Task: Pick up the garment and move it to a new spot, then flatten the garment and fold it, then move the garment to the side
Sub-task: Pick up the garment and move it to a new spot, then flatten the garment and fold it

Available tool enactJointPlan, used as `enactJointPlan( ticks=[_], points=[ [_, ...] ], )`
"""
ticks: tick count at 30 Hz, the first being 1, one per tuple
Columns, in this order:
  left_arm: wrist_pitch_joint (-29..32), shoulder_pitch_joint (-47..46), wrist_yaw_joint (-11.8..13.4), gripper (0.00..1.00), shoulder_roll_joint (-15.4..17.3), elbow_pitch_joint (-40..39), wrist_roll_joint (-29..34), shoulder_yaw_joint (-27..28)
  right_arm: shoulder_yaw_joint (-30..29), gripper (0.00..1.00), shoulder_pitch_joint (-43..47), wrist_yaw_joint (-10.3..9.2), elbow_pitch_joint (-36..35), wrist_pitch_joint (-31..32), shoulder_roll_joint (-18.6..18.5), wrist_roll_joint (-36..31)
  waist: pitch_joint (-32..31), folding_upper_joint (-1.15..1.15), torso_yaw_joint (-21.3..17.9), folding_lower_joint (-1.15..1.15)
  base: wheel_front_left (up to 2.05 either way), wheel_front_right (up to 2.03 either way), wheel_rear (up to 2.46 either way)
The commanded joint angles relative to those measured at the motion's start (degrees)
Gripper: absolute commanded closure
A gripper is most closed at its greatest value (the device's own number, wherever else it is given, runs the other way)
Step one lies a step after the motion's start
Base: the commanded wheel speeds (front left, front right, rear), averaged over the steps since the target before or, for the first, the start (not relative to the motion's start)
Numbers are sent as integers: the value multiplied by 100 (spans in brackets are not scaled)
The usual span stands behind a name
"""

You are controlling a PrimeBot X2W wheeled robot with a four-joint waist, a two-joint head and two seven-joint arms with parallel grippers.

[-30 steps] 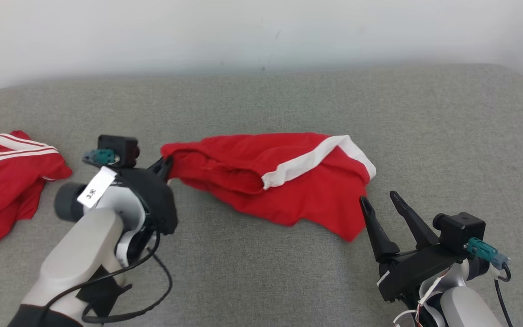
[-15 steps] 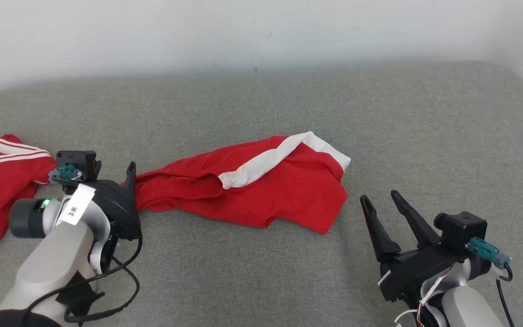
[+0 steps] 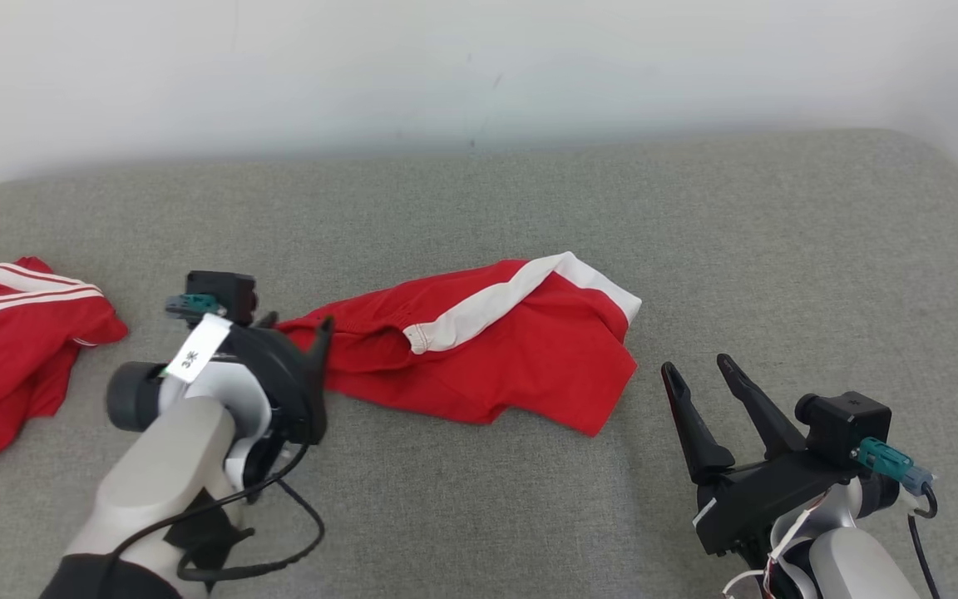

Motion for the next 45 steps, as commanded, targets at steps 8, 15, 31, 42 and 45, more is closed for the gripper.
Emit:
enactJointPlan(
  ticks=[8,15,31,42,45],
  points=[
    [552,11,-186,0,-357,-91,-314,-67,0,0,49,0,47,-53,-28,78,-61,0,-151,0,0,0,0],
    [805,2,-88,0,-460,-75,-379,-155,42,0,-6,0,66,-81,-28,136,10,0,-319,0,0,0,0],
    [653,16,-177,29,-573,-25,-595,-169,101,0,-184,0,160,-187,-28,202,249,0,-590,0,0,0,0],
    [-18,-73,-292,100,-598,-195,-903,109,39,0,-143,0,221,-231,-27,158,201,0,-423,0,0,0,0],
    [-181,-32,-348,100,-593,-405,-1073,242,41,0,-106,0,225,-211,-28,118,122,0,-337,0,0,0,0]
  ],
)
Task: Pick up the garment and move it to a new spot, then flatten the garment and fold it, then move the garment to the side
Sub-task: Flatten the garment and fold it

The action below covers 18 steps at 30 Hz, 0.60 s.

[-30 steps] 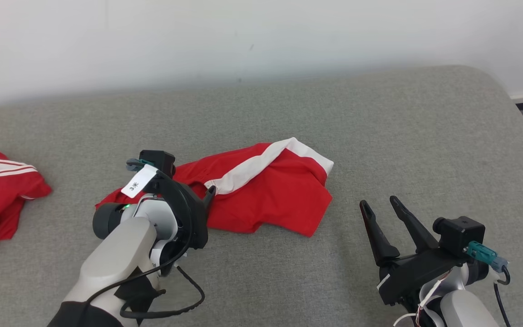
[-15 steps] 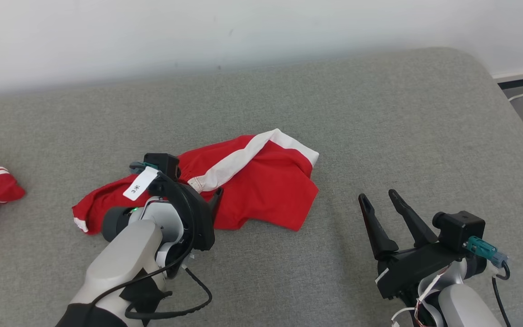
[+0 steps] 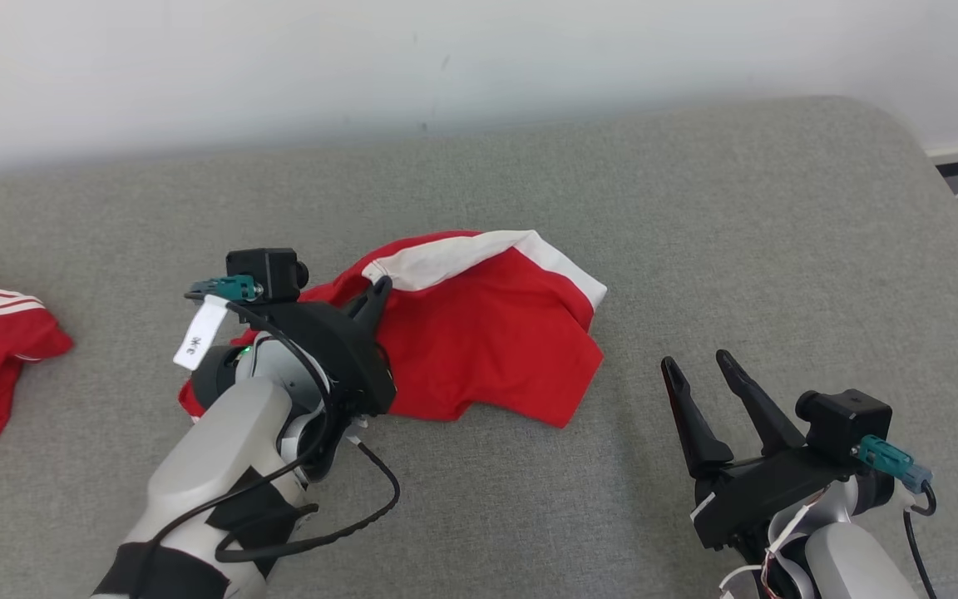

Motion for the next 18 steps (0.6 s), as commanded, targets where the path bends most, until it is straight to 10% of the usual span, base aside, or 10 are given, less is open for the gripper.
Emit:
enactJointPlan(
  ticks=[1,9,18],
  points=[
    [-50,39,-27,100,54,-84,-109,74,-2,0,35,0,-6,-1,-28,-68,-96,-1,79,0,0,0,0],
    [-84,628,90,100,611,-1058,-383,368,-71,0,188,0,-86,85,-28,-111,-260,-1,254,0,0,0,0],
    [304,1881,809,100,1555,-2613,-419,400,-170,0,296,0,-247,188,-27,-168,-276,-1,438,0,0,0,0]
  ],
)
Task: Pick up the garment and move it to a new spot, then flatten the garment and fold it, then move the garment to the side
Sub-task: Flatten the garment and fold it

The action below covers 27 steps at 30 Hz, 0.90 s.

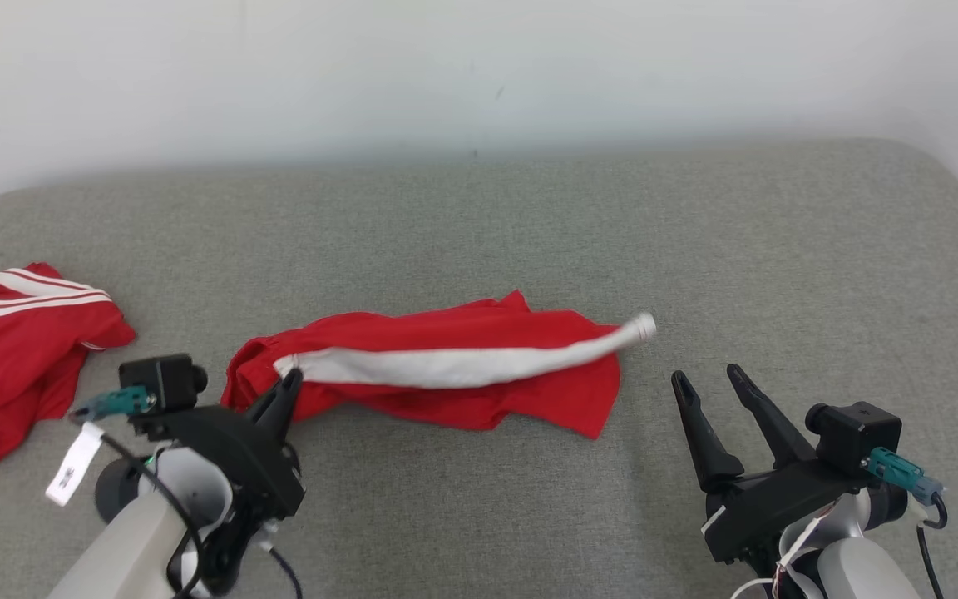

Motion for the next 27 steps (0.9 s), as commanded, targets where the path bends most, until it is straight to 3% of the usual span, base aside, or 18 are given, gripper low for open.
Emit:
enactJointPlan(
  ticks=[1,9,10,11,12,27],
  points=[
    [59,188,114,100,160,-153,-42,18,-26,0,45,0,-37,8,-26,-33,23,0,48,0,0,0,0],
    [122,586,473,100,389,-474,10,14,6,0,34,0,-109,56,-27,-37,88,0,104,0,0,0,0],
    [98,604,478,95,395,-477,16,17,16,0,26,0,-114,66,-27,-34,97,0,104,0,0,0,0],
    [70,622,498,66,388,-470,16,23,22,0,18,0,-119,73,-27,-32,106,0,103,0,0,0,0],
    [77,632,543,0,398,-439,53,8,29,0,12,0,-124,79,-27,-31,114,0,100,0,0,0,0],
    [-238,809,967,0,591,-258,91,221,-100,0,36,0,-135,106,-27,-64,156,0,172,0,0,0,0]
  ],
)
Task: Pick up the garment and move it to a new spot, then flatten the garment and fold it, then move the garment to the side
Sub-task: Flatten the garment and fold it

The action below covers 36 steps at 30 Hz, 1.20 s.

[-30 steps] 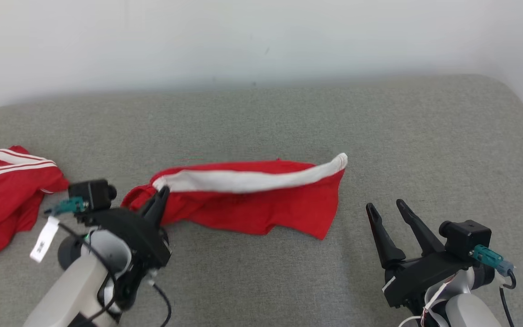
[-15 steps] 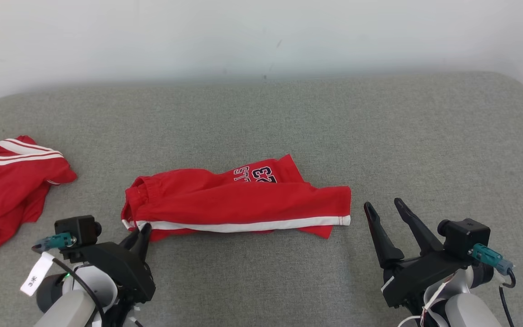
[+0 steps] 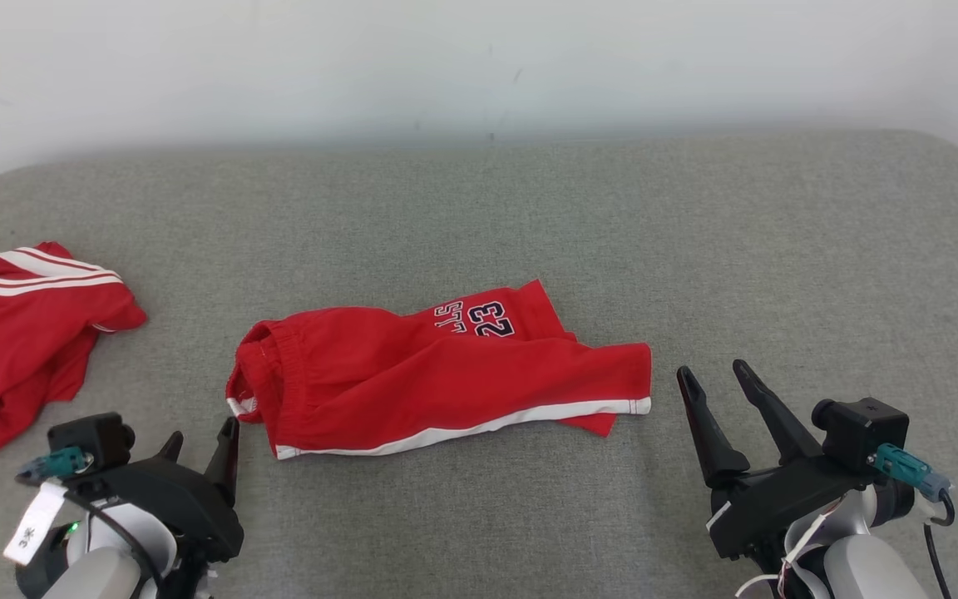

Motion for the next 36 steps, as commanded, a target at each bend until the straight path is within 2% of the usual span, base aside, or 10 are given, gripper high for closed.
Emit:
enactJointPlan(
  ticks=[1,7,16,24,29,36],
  points=[
    [-138,107,11,0,8,-61,-69,85,-43,0,31,0,-16,6,-28,-42,-3,0,43,0,0,0,0],
    [-636,291,-147,0,-60,-340,-153,237,-134,0,59,0,-3,-1,-28,-14,-31,0,135,0,0,0,0],
    [-785,419,-165,0,-197,-466,-125,146,-390,0,92,0,129,90,-28,-174,-11,0,232,0,0,0,0],
    [-1504,596,-246,0,-351,-1105,5,477,-562,0,44,0,410,10,-29,-210,19,0,349,0,0,0,0],
    [-1622,885,-436,0,-524,-1848,339,1104,-603,0,-16,0,669,-109,-29,-142,-4,0,467,0,0,0,0],
    [-1624,1458,-1011,0,-960,-2691,1321,1993,-602,0,-143,0,1114,-236,-30,-220,-28,0,677,0,0,0,0]
  ],
)
